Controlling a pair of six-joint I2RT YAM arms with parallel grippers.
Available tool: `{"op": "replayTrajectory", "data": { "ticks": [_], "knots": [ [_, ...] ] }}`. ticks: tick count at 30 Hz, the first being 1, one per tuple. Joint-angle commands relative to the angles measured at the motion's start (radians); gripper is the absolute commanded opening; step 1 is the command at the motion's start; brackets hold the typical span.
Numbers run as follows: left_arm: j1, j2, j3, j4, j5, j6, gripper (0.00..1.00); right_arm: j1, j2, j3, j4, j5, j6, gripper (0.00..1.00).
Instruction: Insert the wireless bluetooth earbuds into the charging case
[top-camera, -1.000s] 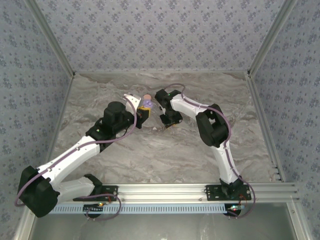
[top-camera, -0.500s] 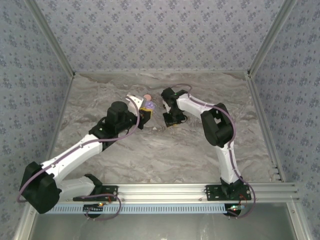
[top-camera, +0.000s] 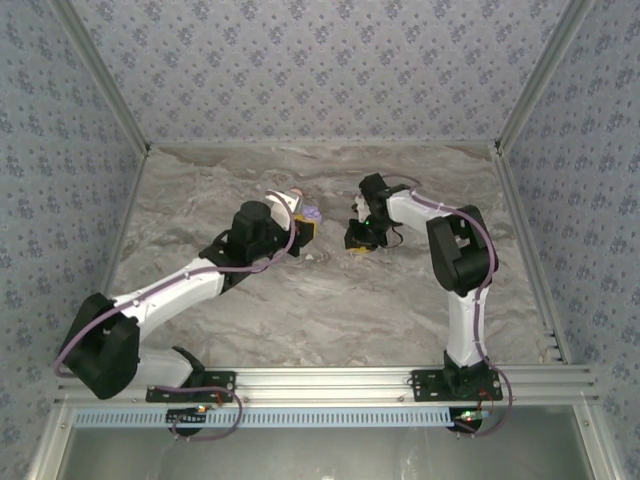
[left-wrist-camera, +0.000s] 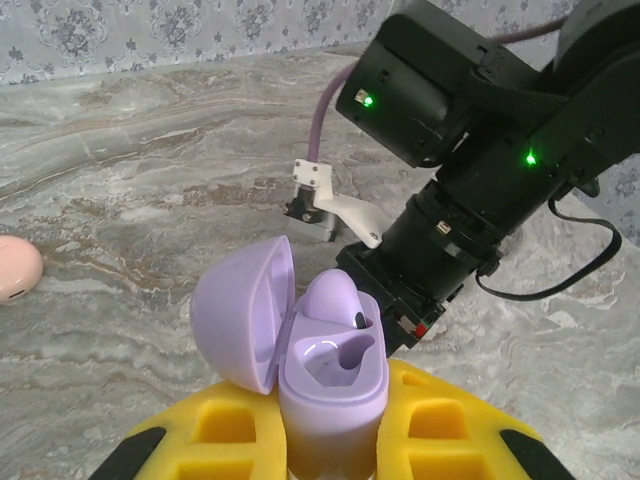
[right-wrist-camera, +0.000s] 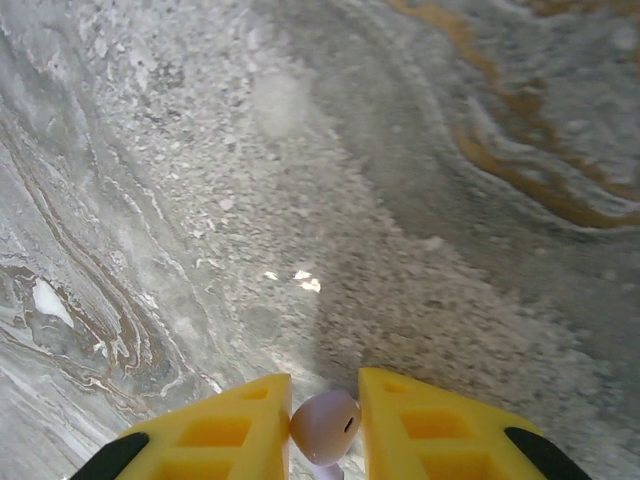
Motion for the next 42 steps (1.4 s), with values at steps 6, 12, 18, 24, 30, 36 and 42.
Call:
{"op": "replayTrajectory", "data": {
  "ticks": [6,12,18,24,30,36,42],
  "knots": [
    [-0.007,0.086,-0.052,0.202,0.046,-0.061,0.12,-0.062,-0.106,-0.088,0.117,-0.110,0.063,0.24],
    [-0.007,0.153,-0.100,0.354,0.068,-0.096,0.12,-0.099,-0.189,-0.141,0.205,-0.202,0.096,0.24],
    [-0.006,0.223,-0.158,0.549,0.084,-0.135,0.12,-0.112,-0.283,-0.164,0.271,-0.269,0.120,0.24],
    [-0.008,0.272,-0.180,0.663,0.097,-0.157,0.12,-0.107,-0.362,-0.165,0.314,-0.335,0.120,0.24],
    [-0.013,0.293,-0.177,0.702,0.119,-0.159,0.13,-0.088,-0.412,-0.148,0.337,-0.367,0.116,0.24],
    [-0.017,0.298,-0.170,0.727,0.150,-0.162,0.12,-0.060,-0.436,-0.130,0.357,-0.377,0.112,0.24],
    [-0.021,0.294,-0.157,0.742,0.179,-0.170,0.13,-0.037,-0.451,-0.111,0.372,-0.384,0.109,0.24]
  ]
}}
